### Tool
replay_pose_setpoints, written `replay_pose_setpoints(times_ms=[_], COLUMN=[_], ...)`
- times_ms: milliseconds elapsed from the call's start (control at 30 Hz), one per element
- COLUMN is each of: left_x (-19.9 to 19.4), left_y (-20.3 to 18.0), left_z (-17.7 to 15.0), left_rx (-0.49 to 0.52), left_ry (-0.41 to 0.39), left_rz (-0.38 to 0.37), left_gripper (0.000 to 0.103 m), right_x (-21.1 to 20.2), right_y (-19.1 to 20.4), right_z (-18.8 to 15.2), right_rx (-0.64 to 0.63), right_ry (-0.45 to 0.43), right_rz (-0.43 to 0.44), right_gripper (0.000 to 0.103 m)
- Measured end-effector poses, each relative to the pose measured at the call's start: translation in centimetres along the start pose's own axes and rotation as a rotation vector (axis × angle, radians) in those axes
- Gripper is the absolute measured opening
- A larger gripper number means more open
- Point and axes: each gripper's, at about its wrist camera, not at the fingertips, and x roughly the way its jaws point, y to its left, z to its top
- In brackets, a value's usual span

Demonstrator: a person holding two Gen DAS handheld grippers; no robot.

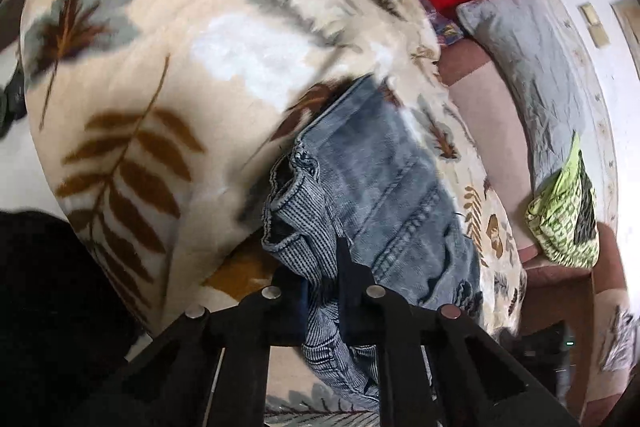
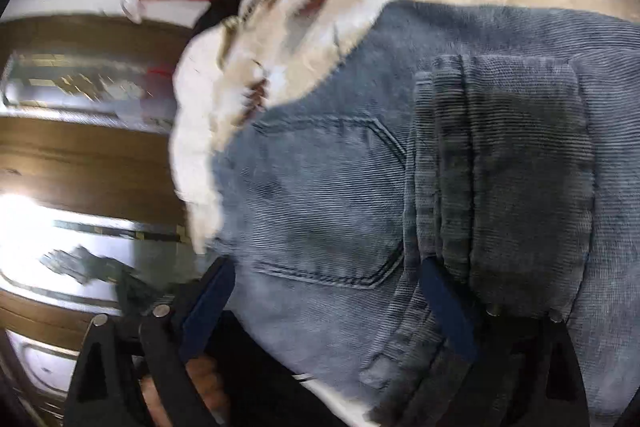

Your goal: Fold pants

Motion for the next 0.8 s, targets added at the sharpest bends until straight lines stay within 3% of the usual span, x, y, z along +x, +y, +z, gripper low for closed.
replay_pose_setpoints(times_ms=[33,167,333,467,667,767,800], left_x=[-0.2,-2.0,-3.8,-4.8,-2.7,1.7,3.8], left_y=[-0.7,-5.2,-12.7,-18.1,-23.6,-24.6,-24.5], left_z=[-0.1,-1.1,-4.2,-8.5,-17.4,-22.1,-24.0], left_rx=[0.022,0.179,0.42,0.616,0.868,0.977,1.02], left_ry=[-0.01,-0.093,-0.175,-0.205,-0.124,0.009,0.091], left_rz=[0.008,0.029,0.017,-0.021,-0.07,-0.045,-0.018], left_gripper=[0.011,0.01,0.009,0.009,0.009,0.009,0.01], right_x=[-1.6,-7.4,-14.2,-18.5,-22.6,-23.1,-23.1], right_y=[0.1,-0.7,-5.8,-10.0,-13.3,-14.2,-14.5], right_z=[-0.3,-1.7,-4.9,-7.0,-9.5,-10.1,-10.1], right_rx=[0.009,-0.017,0.047,0.142,0.206,0.22,0.231], right_ry=[-0.022,-0.151,-0.313,-0.409,-0.51,-0.526,-0.526], right_rz=[0.042,0.042,-0.01,0.0,0.034,0.037,0.039], right_gripper=[0.095,0.095,0.095,0.095,0.095,0.095,0.095])
